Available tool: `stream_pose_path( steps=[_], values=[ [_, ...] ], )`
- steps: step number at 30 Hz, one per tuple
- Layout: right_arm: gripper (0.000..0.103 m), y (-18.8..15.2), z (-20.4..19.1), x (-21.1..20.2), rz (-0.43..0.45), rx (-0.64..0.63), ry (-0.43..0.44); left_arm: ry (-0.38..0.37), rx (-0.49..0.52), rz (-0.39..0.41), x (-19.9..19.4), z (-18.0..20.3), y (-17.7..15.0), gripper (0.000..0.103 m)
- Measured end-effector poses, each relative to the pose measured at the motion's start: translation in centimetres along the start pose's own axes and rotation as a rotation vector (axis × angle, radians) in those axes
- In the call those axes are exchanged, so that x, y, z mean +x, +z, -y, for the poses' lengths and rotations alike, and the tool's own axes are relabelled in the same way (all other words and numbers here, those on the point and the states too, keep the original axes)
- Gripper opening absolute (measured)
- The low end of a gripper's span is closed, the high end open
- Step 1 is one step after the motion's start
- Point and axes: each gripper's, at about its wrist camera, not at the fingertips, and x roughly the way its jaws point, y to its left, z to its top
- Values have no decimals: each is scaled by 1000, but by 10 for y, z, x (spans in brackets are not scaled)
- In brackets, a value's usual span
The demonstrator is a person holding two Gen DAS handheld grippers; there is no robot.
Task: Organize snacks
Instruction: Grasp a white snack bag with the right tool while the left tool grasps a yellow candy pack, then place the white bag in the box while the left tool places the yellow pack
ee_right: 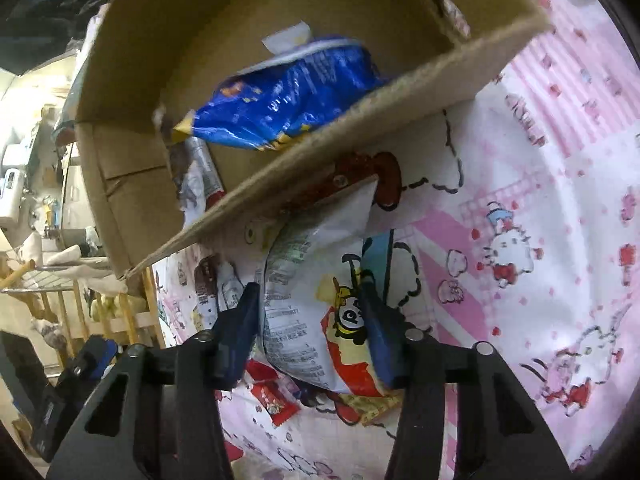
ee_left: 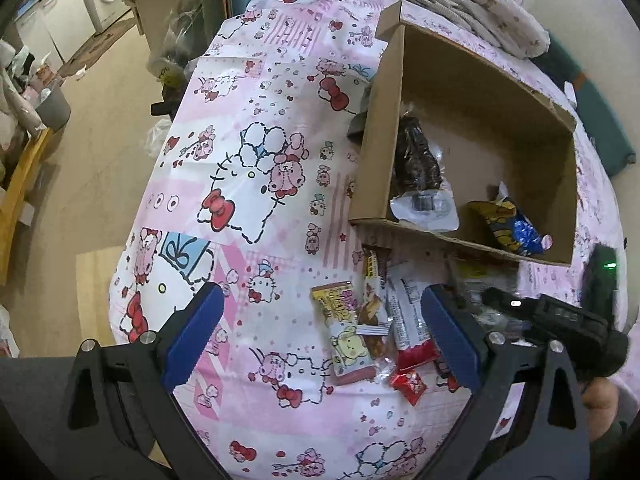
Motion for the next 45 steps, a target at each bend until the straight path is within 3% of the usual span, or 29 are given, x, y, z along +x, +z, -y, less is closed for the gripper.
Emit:
stream_pose_path(
  steps=[6, 7, 9, 11, 18, 26, 27, 28, 35, 40, 45],
  values=[
    [39, -20, -9, -33, 31, -51, 23, 14, -46, -45, 14, -14, -3, 94],
    [38, -26, -12, -40, 41, -62, 30, 17, -50, -74, 22, -15, -6, 90],
    [37, -36, -16, -54, 67, -87, 51, 3, -55, -143, 39, -14, -13, 64],
    [37, -44, -17, -65, 84, -96, 59, -11, -66, -208, 55, -14, -19, 56],
    [37, -50, -5, -83, 119, -72, 91, 8, -47, -294, 90, -2, -29, 55],
    [37, -50, 1, -87, 115, -75, 89, 24, 13, -315, 100, 15, -33, 53],
    [37, -51, -1, -86, 113, -79, 86, 38, 29, -310, 99, 16, -34, 35],
    [37, -52, -2, -86, 112, -82, 85, 53, 42, -310, 101, 18, -32, 24],
    [37, -58, -18, -92, 124, -141, 116, 56, 19, -281, 86, 2, -30, 23],
    [37, -54, -37, -112, 176, -198, 154, 33, -6, -135, 31, -8, -15, 23],
    [37, -31, -64, -138, 302, -302, 69, -22, -3, -11, -11, 1, 9, 23]
  ],
)
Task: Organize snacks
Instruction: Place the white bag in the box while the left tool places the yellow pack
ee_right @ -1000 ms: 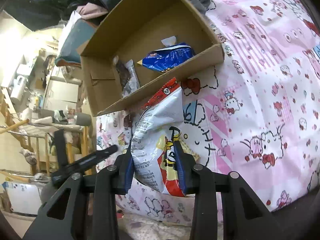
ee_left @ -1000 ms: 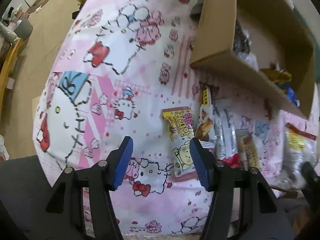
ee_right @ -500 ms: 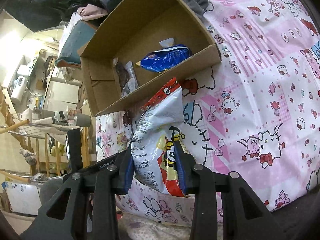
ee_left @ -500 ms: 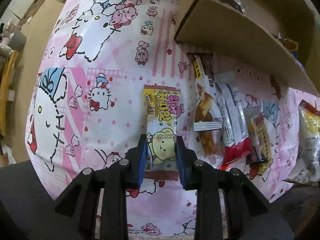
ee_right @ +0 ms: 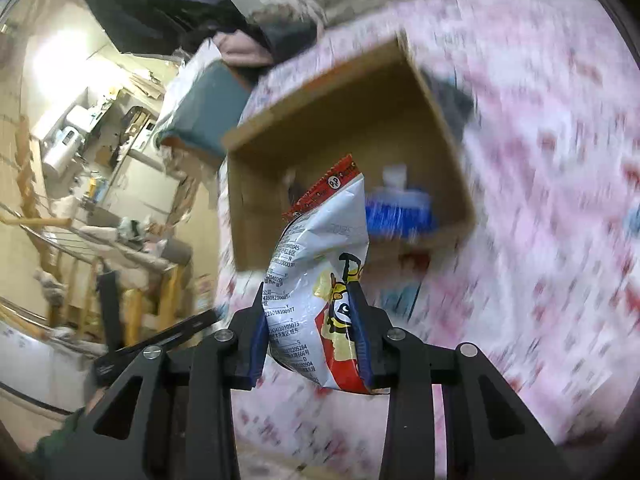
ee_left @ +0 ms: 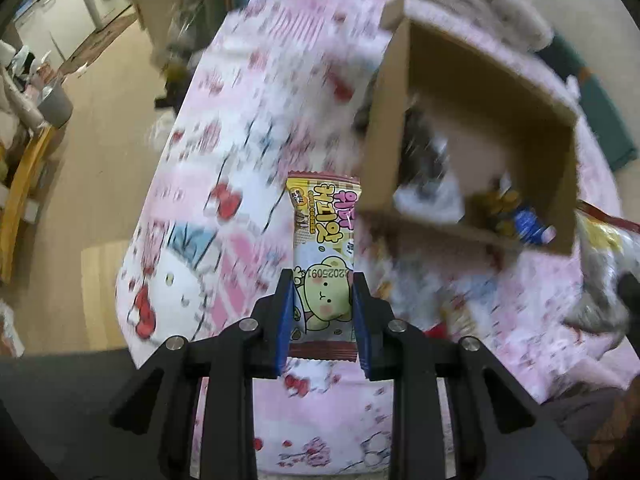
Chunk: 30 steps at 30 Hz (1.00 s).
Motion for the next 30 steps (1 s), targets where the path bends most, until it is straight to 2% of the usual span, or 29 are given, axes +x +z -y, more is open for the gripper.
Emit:
stream_pose_path(
  steps=[1, 4, 8, 13, 16, 18, 19, 20, 21, 22, 24, 27, 30],
  values=[
    [37, 12, -4, -1, 26, -35, -45, -30, 1, 20, -7, 3, 9, 23],
    [37, 40, -15, 7, 77, -145, -181, -57, 44, 58, -13, 24, 31, 23],
    [37, 62, -22, 39, 65, -297, -383, -79, 137, 92, -12, 54, 54, 23],
    [37, 59, -18, 79, 10, -457, -588, -87, 222, 96, 5, 87, 70, 23],
    [38, 49, -20, 106, -30, -556, -701, -90, 230, 89, 23, 96, 77, 23],
    [45, 42, -22, 116, -51, -586, -729, -91, 217, 75, 32, 96, 77, 23],
    [51, 41, -22, 117, -59, -568, -682, -94, 211, 66, 37, 95, 77, 23],
    [64, 44, -22, 116, -73, -540, -611, -94, 209, 61, 40, 95, 77, 23],
    [74, 46, -22, 112, -88, -489, -497, -91, 205, 53, 44, 94, 77, 23],
    [77, 50, -20, 104, -91, -415, -354, -93, 199, 46, 46, 92, 77, 23],
    [78, 57, -14, 89, -66, -316, -230, -99, 193, 29, 50, 90, 76, 23],
    [78, 62, 0, 72, -40, -246, -220, -97, 183, 19, 53, 88, 76, 24],
    [78, 59, 4, 66, -51, -245, -234, -107, 183, 0, 58, 92, 76, 24]
  ],
)
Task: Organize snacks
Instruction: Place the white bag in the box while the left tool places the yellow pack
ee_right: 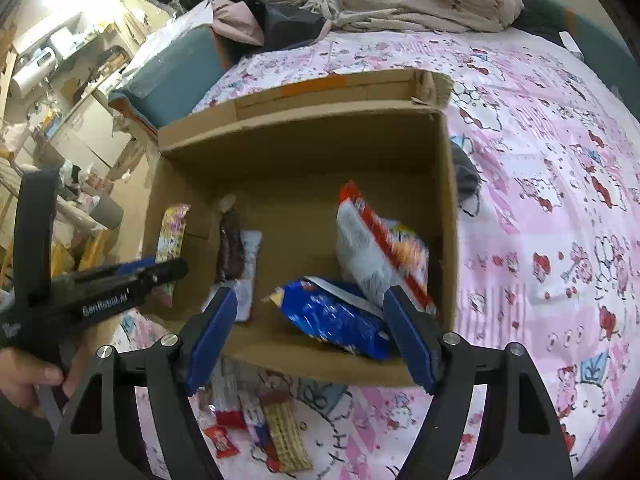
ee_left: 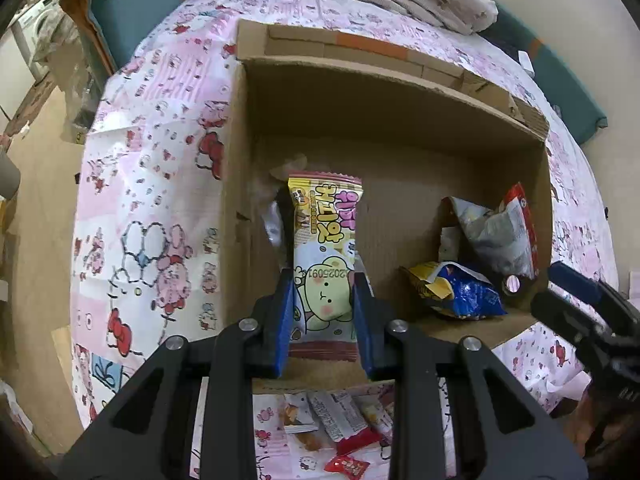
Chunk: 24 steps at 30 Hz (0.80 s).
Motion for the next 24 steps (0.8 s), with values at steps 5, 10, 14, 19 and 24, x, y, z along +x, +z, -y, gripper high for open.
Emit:
stream_pose_path(
  steps=[5, 10, 14, 19, 24],
  values=[
    [78, -12, 6, -14, 9, 34, 0, -7, 43, -7, 5, 17, 5, 25],
    [78, -6, 14, -8, 20, 69, 0, 15, 57, -15, 17, 25, 13, 27],
    [76, -6, 16, 8, -32, 76, -2, 10, 57, -17, 19, 28, 11, 60],
    [76, -11, 24, 3, -41, 121, 38, 26, 91, -7, 13, 33, 7, 82],
    [78, -13, 27, -5, -25, 135, 39, 22, 64, 4, 0, 27, 6, 82]
  ],
)
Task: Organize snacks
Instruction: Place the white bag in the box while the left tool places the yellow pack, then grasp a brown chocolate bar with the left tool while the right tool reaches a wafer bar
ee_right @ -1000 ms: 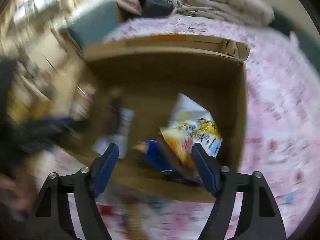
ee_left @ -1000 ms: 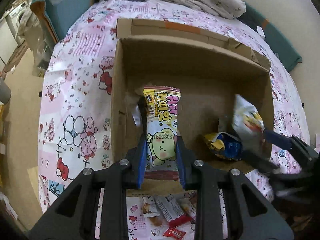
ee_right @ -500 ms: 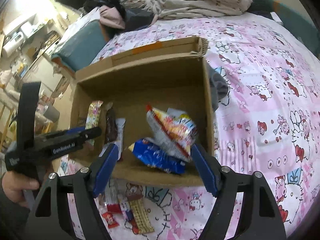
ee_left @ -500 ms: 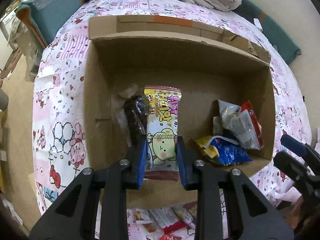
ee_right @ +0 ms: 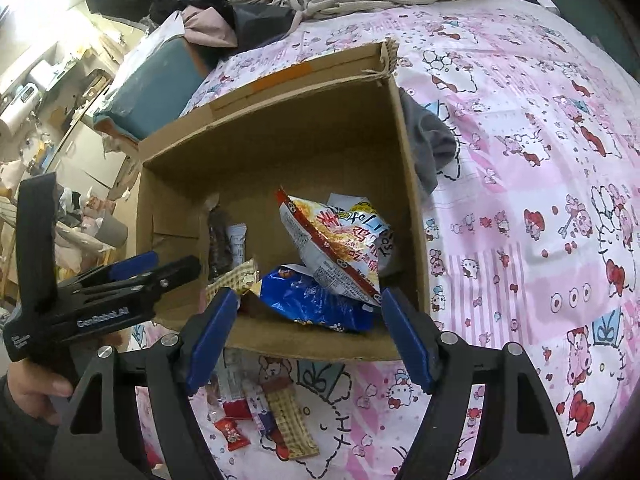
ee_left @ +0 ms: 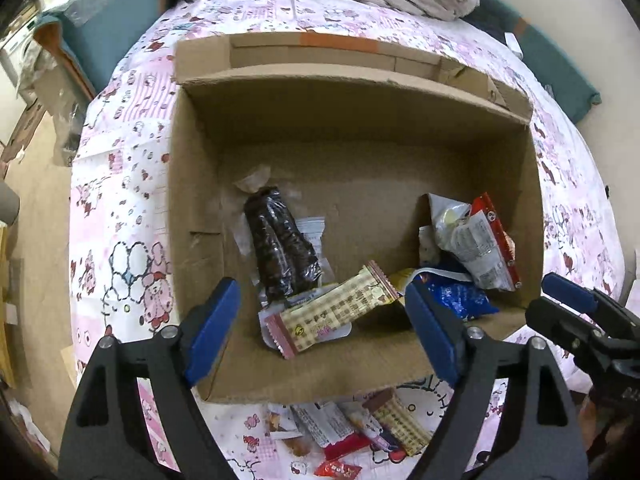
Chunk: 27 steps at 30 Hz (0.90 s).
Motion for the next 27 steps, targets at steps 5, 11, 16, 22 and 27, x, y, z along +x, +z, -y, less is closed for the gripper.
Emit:
stream_pose_path(
  steps=[5, 11, 16, 22, 27],
  values=[
    [78, -5, -1, -11, 22, 8, -8, 19, -34, 19, -21, -12, -9, 82],
    [78, -24, -5, -17, 8, 2, -16, 45, -58, 60, -49, -28, -32, 82],
    [78, -45, -9, -25, -5, 19, -11, 53, -100, 40, -57, -46, -60, 82],
    [78, -70, -7, -24, -49, 78, -3, 63, -151, 23, -52, -61, -89, 82],
    [78, -90, -1, -21, -83, 145, 13, 36, -194, -36, -29, -64, -96, 81]
  ],
)
